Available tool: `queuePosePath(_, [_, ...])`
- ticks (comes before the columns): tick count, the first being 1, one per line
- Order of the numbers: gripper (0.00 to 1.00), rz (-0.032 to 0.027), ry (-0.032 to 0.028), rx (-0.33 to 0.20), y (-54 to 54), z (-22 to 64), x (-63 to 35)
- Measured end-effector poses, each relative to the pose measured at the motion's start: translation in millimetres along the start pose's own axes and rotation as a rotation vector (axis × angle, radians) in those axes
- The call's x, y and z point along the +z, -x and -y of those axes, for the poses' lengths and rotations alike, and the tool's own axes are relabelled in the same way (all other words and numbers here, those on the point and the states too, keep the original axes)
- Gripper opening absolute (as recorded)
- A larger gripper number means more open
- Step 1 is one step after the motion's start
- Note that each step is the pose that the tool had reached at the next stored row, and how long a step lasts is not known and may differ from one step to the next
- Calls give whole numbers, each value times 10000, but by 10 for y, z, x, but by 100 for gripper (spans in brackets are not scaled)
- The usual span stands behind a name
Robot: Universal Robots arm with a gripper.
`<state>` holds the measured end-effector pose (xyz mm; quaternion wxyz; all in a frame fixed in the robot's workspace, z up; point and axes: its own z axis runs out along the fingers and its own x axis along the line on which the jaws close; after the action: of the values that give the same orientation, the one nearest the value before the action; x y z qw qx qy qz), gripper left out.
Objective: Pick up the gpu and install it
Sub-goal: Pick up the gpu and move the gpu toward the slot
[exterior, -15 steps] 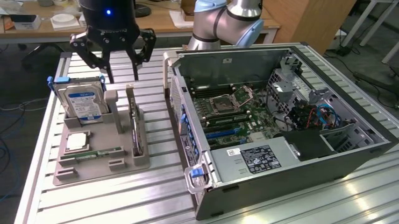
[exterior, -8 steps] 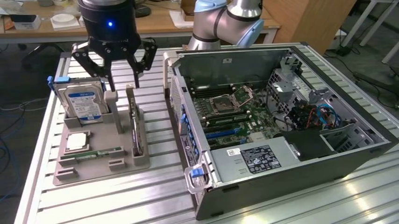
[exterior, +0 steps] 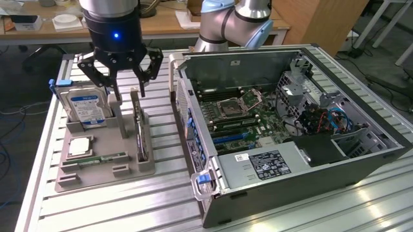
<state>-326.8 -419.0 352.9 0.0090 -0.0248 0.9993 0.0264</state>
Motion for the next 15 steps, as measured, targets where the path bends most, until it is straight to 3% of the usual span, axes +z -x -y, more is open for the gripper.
queuePosePath(15, [53, -10, 35, -202, -11, 108, 267])
